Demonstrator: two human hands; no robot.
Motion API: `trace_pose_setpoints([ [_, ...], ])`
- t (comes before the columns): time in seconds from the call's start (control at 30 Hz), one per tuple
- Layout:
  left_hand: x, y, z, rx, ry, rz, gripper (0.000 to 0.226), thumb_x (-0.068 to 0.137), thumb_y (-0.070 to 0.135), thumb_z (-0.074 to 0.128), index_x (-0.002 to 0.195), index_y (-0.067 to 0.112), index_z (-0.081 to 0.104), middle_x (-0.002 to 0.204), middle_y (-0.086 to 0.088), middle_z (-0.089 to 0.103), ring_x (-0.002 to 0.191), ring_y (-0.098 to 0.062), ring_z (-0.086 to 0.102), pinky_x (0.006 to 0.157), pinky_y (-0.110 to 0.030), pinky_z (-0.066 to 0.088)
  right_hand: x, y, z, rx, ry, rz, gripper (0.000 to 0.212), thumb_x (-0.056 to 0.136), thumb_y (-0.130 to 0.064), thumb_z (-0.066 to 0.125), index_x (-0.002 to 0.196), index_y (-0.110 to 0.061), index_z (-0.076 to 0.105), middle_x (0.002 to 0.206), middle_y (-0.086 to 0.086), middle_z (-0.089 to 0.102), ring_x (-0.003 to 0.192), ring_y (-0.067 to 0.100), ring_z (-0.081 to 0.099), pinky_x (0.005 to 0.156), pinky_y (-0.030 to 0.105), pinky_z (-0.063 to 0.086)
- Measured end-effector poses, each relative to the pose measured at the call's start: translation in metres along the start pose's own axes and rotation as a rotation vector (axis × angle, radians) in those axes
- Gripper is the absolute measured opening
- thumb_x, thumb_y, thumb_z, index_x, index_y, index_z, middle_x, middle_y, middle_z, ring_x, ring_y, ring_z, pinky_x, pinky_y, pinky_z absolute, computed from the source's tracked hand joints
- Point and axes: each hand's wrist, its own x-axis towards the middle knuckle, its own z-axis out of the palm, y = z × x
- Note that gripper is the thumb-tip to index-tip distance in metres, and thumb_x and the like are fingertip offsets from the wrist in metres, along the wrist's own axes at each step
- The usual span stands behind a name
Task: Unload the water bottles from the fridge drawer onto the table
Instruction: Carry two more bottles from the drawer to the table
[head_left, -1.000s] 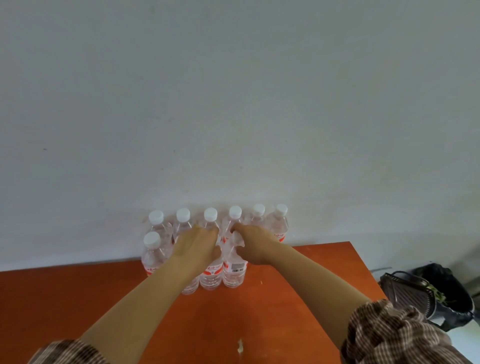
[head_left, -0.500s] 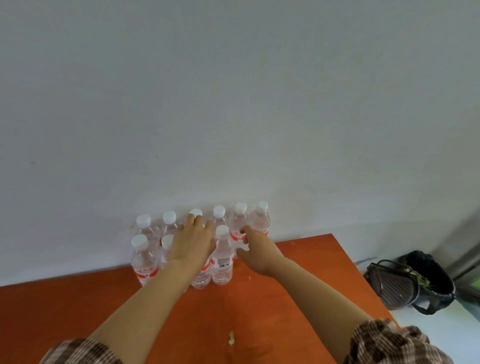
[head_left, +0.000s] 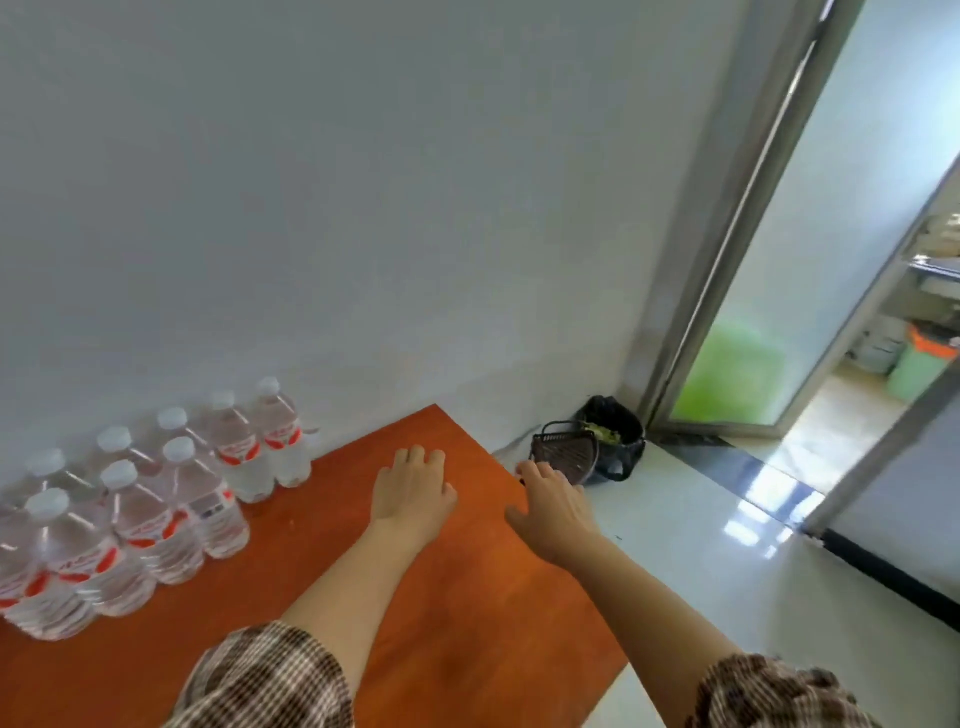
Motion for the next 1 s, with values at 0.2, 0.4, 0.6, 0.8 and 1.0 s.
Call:
trace_pose_setpoints([
  [0.2,-0.046,0.185,0.017,-0.046,-0.059,0.217,0.043,0.094,0.036,0.044,0.131,0.014,0.047,0.135,-0.008,0.047,0.126,-0.026,0.040,0.096,-0.038,0.042,-0.112,0.151,-0.052,-0.059,0.092,0.242,0.054,0.093,-0.042,0.053,0.139,-0.019,0.037,0.141,0.006,0.045,0.128,0.028,0.043,0.104,0.045,0.037],
  [0.4,-0.122,0.370,0.042,-0.061,-0.097,0.462,0.046,0.093,0.038,0.044,0.132,0.015,0.045,0.132,-0.009,0.048,0.121,-0.027,0.043,0.093,-0.040,0.041,-0.253,0.294,-0.106,-0.110,0.111,0.472,0.059,0.094,-0.044,0.050,0.144,-0.019,0.032,0.145,0.007,0.042,0.129,0.029,0.042,0.106,0.046,0.037],
  [0.6,-0.188,0.535,0.041,-0.074,-0.072,0.716,0.048,0.095,0.039,0.043,0.136,0.015,0.044,0.137,-0.010,0.047,0.124,-0.027,0.044,0.095,-0.038,0.042,-0.376,0.402,-0.162,-0.114,0.169,0.746,0.065,0.093,-0.043,0.051,0.148,-0.016,0.029,0.149,0.008,0.036,0.135,0.029,0.036,0.108,0.048,0.031],
  [0.8,-0.238,0.674,0.048,-0.185,-0.128,0.934,0.036,0.091,0.035,0.047,0.119,0.013,0.052,0.125,-0.009,0.053,0.115,-0.026,0.048,0.090,-0.036,0.043,-0.470,0.486,-0.205,-0.089,0.242,0.925,0.062,0.094,-0.039,0.053,0.145,-0.013,0.031,0.145,0.009,0.038,0.132,0.029,0.038,0.106,0.042,0.034],
  [1.0,-0.267,0.808,0.062,-0.174,-0.154,1.092,0.045,0.092,0.041,0.049,0.128,0.014,0.049,0.130,-0.009,0.049,0.122,-0.027,0.044,0.096,-0.041,0.044,-0.530,0.582,-0.241,-0.118,0.294,1.073,0.057,0.093,-0.039,0.053,0.141,-0.015,0.035,0.141,0.008,0.040,0.128,0.027,0.039,0.103,0.041,0.038],
])
